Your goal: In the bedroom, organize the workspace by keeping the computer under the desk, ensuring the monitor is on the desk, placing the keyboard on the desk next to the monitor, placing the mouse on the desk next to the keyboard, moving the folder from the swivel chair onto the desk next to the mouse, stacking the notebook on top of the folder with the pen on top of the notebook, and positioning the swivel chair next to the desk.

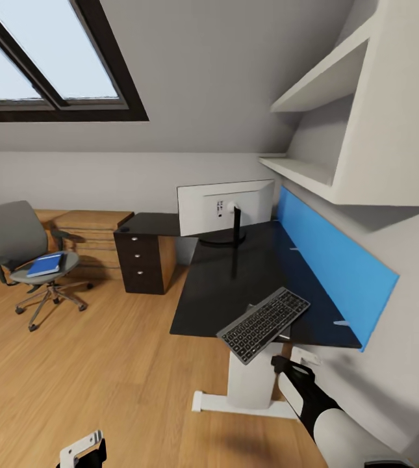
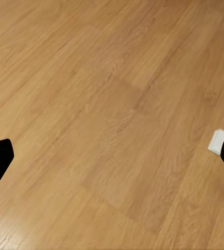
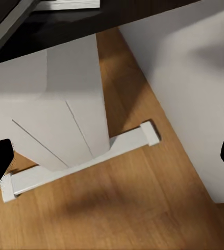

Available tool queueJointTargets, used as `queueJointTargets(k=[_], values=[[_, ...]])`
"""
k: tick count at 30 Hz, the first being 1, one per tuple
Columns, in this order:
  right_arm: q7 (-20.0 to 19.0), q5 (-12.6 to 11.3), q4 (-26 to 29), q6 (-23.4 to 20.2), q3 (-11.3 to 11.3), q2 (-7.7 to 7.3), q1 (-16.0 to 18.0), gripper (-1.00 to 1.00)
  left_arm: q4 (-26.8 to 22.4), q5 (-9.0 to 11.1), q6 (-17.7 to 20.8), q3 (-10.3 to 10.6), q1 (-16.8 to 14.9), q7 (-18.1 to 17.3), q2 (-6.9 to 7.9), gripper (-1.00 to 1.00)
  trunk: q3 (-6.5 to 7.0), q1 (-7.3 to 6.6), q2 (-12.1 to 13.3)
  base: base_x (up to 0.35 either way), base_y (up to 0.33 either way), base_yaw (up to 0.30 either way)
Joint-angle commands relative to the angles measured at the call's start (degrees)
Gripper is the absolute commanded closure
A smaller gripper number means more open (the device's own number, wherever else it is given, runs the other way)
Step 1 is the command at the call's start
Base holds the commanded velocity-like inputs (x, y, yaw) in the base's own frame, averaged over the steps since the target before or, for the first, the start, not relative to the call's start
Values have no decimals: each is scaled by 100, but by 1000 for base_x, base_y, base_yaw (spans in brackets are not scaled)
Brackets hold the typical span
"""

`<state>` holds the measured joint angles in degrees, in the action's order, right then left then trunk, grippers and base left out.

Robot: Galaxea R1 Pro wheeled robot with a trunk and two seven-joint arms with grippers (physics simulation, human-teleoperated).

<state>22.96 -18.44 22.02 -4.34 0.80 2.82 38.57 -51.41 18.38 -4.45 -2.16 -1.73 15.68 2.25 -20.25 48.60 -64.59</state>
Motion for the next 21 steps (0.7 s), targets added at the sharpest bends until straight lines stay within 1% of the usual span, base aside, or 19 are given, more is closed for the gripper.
queueJointTargets(k=[1, 6, 9, 14, 21], values=[[31, -15, 13, -42, 9, 4, 2, -100, 0, 60, -24, 14, -3, 15, 3, -100, -7, 2, -4, 149, 47, 0], [33, -59, 13, -122, 8, 42, 2, -100, -8, 62, -8, 9, -3, 15, 3, -100, -7, 2, -4, 65, 21, 0], [33, -71, 15, -335, 8, 49, 2, -100, -97, 68, 0, 5, -3, 21, 3, -100, -7, 2, -4, 15, 5, 0], [38, -124, 20, -511, 8, 51, 2, -100, -255, 80, 12, 5, -3, 29, 3, -100, -7, 2, -4, 5, 2, 0], [42, -157, 28, -569, 8, 54, 2, -100, -312, 78, 30, 5, -3, 31, -5, -100, -132, 156, -285, 1, 0, 0]])
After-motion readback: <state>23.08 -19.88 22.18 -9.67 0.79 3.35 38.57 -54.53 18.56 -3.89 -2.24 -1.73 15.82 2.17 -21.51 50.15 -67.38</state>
